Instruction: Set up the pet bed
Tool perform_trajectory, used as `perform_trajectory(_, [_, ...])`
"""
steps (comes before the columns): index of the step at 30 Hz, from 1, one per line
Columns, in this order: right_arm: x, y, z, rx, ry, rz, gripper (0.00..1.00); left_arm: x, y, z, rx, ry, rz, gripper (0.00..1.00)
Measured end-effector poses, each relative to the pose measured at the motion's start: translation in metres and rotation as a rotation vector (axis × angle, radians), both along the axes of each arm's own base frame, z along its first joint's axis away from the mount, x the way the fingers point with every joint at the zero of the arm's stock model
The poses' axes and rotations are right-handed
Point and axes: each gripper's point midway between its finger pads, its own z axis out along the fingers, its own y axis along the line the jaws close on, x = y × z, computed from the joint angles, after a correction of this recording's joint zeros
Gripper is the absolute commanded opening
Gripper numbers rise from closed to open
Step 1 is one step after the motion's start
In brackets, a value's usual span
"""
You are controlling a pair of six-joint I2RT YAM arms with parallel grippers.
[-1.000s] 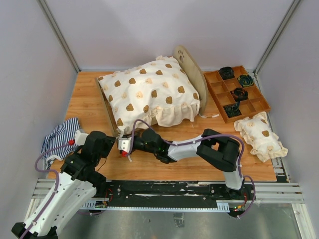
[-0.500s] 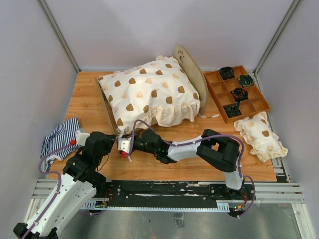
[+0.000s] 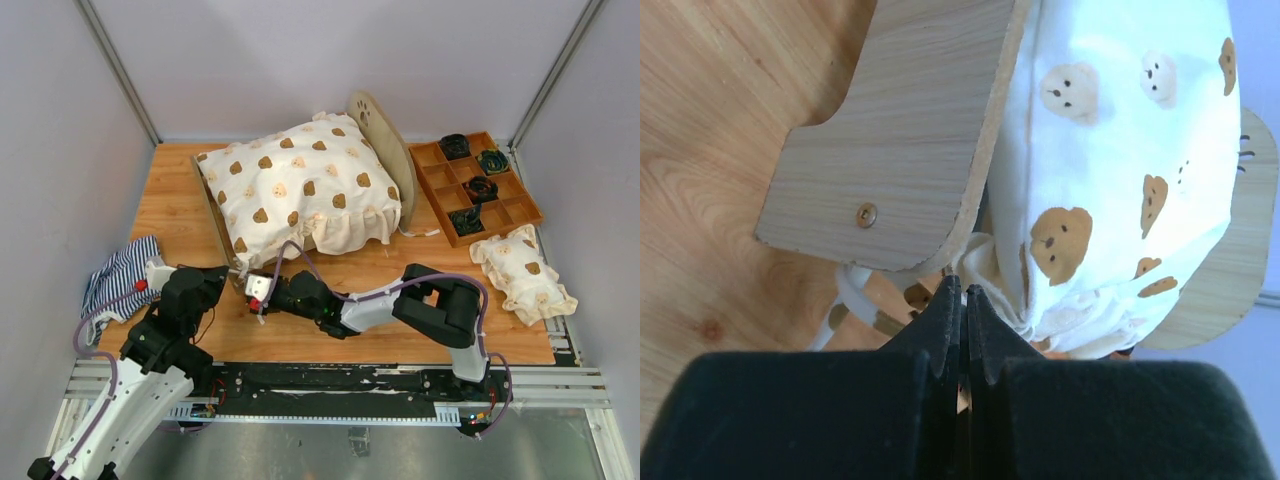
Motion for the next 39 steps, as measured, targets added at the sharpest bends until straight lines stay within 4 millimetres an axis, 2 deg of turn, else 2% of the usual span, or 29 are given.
perform_trajectory(4, [-0.011,-0.015,-0.029,0.0,0.168,-0.069,0.43,0.0,0.0,0.005,-0.008,-0.021,-0.002,0.0])
perform_trajectory(8, [-0.022,-0.007,-0.04,0.049,0.268,-0.131,0.47,0.001,-0.001,0.007,-0.007,-0.03,-0.006,0.0])
perform_trajectory(13, [-0.025,-0.005,-0.08,0.029,0.345,-0.242,0.51,0.003,-0.002,0.009,-0.001,-0.037,-0.013,0.0])
perform_trajectory(15, [-0.019,-0.01,-0.095,0.026,0.362,-0.302,0.44,0.004,-0.002,0.01,0.006,-0.041,-0.014,0.0])
perform_trajectory(16, [-0.016,-0.01,-0.095,0.038,0.363,-0.317,0.38,0.005,-0.002,0.01,0.012,-0.042,-0.014,0.0])
perform_trajectory(19, [-0.01,-0.006,-0.094,0.052,0.366,-0.344,0.08,0.006,0.001,0.017,0.027,-0.057,-0.009,0.0])
perform_trajectory(20, [-0.01,-0.004,-0.094,0.054,0.369,-0.347,0.02,0.006,0.002,0.02,0.034,-0.067,-0.003,0.0])
perform_trajectory(26, [-0.008,0.006,-0.085,0.071,0.362,-0.334,0.0,0.01,0.012,0.044,0.077,-0.153,0.03,0.0])
perform_trajectory(31, [-0.003,0.013,-0.075,0.083,0.343,-0.326,0.0,0.013,0.02,0.081,0.125,-0.303,0.041,0.0])
perform_trajectory(34, [-0.003,0.014,-0.07,0.091,0.338,-0.324,0.0,0.015,0.021,0.088,0.163,-0.334,0.037,0.0])
perform_trajectory(39, [0.001,0.013,-0.067,0.098,0.326,-0.329,0.0,0.018,0.02,0.09,0.23,-0.405,0.012,0.0])
